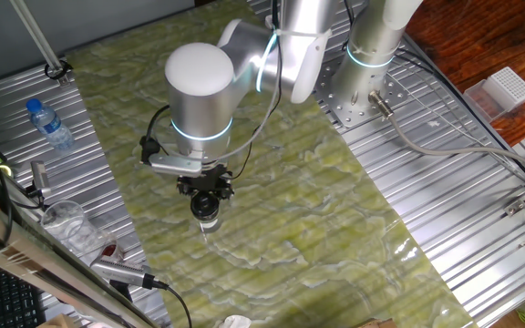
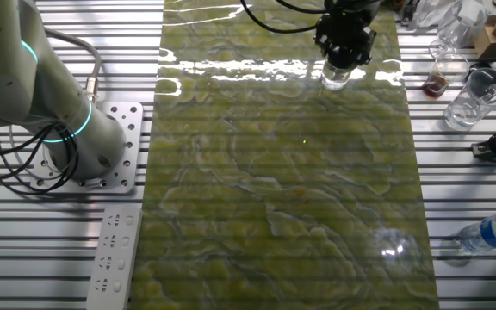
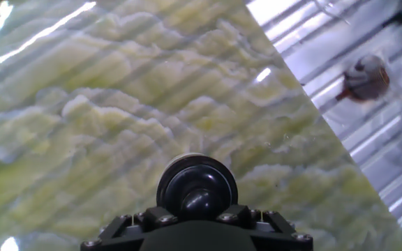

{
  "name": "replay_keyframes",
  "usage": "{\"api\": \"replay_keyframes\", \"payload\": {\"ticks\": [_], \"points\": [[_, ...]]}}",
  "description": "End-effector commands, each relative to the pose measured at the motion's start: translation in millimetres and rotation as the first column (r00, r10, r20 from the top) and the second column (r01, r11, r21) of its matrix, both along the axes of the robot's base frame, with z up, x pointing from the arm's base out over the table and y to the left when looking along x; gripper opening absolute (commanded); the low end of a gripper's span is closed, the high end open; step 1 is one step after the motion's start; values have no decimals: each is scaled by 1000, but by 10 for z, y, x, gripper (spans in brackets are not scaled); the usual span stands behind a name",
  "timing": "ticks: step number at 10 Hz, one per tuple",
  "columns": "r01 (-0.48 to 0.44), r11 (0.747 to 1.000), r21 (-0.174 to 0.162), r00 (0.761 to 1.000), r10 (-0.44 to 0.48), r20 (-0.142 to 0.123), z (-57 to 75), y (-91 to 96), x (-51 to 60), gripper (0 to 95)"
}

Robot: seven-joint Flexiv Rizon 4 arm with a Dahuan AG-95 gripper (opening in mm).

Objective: Screw the lid onto the jar

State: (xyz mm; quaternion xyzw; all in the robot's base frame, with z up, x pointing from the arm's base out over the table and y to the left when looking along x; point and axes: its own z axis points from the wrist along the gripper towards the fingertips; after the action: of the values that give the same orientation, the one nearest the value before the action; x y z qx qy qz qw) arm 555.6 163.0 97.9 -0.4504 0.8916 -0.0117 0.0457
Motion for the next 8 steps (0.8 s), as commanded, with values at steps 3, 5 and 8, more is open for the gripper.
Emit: {"api": "replay_keyframes", "payload": {"ticks": [3, 5, 8], "points": [[219, 976, 5, 976, -218, -7, -9, -10, 10, 190], [272, 962, 9, 962, -272, -13, -9, -10, 10, 190], [362, 932, 9, 932, -362, -22, -8, -10, 10, 190]]}}
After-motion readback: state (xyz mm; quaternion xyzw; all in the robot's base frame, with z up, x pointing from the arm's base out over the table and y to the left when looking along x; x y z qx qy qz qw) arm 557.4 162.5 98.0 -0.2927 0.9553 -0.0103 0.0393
